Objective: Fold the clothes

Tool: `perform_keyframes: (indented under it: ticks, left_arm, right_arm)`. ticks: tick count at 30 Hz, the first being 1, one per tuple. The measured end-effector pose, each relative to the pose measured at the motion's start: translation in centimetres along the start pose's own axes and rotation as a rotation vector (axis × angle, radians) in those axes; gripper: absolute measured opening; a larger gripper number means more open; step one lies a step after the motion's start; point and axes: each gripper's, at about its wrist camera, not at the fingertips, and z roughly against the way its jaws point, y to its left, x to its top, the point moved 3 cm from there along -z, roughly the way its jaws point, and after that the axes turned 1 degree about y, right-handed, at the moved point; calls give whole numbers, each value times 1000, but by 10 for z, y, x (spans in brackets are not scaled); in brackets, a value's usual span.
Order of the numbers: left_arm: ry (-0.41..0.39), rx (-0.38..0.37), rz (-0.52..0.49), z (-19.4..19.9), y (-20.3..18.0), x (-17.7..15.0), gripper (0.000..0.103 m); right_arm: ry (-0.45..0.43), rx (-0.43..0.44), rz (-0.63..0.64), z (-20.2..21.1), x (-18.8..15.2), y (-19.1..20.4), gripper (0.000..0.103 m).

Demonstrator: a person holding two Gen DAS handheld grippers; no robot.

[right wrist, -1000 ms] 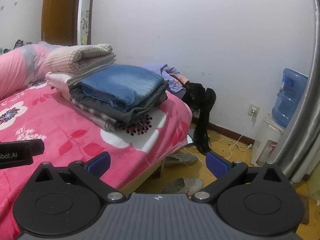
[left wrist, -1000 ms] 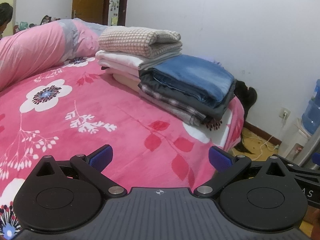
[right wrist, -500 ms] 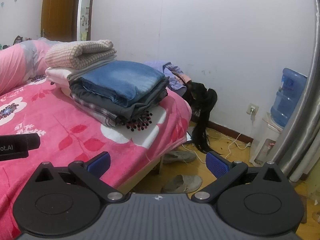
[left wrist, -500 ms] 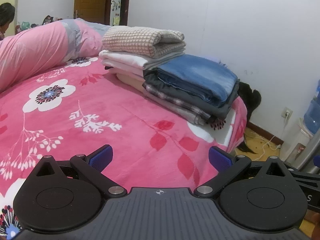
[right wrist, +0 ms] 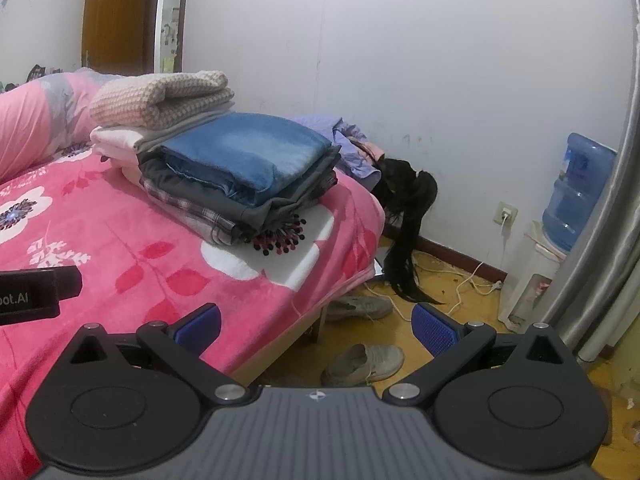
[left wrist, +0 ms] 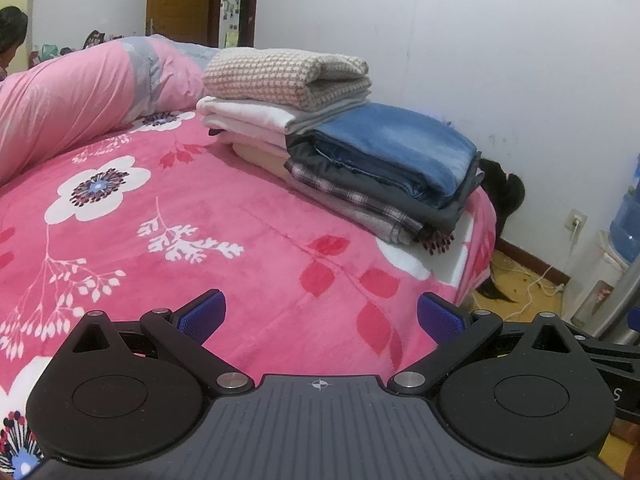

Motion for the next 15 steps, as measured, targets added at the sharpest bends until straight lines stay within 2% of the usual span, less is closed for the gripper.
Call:
perform_keyframes:
  ticks: [15]
  left_arm:
    - [0, 1, 2, 0, -1, -1, 103]
  right_arm:
    - [-1, -1, 7, 0, 0, 2, 103]
